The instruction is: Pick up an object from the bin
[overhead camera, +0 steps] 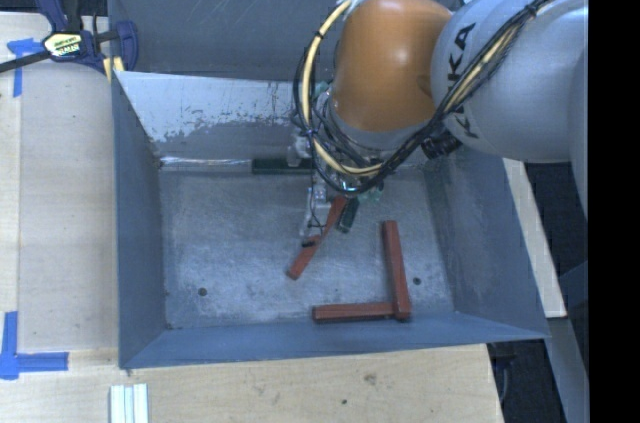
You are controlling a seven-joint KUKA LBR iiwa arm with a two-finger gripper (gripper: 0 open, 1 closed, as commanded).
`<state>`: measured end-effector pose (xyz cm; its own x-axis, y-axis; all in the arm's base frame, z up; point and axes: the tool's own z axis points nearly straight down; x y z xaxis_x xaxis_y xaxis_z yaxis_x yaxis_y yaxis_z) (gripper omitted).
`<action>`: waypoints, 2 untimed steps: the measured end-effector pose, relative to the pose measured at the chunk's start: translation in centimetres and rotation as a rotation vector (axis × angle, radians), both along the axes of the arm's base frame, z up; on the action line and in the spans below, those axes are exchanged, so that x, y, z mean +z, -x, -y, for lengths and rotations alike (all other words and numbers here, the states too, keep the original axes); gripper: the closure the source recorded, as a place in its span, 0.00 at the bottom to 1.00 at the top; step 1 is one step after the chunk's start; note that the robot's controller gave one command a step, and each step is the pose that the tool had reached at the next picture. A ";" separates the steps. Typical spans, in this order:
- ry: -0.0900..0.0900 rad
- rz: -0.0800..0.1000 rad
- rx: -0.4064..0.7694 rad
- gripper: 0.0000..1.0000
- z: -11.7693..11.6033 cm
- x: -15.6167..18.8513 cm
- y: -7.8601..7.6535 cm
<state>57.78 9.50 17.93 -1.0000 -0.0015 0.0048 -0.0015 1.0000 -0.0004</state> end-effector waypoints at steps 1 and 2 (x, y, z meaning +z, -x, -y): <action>-0.001 0.008 -0.001 0.00 0.0 0.5 -0.2; -0.002 0.015 0.066 0.00 0.8 -2.1 -1.1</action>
Offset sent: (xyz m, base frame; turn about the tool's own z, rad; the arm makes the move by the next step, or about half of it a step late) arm 0.0268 -0.0332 -0.1055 -0.2367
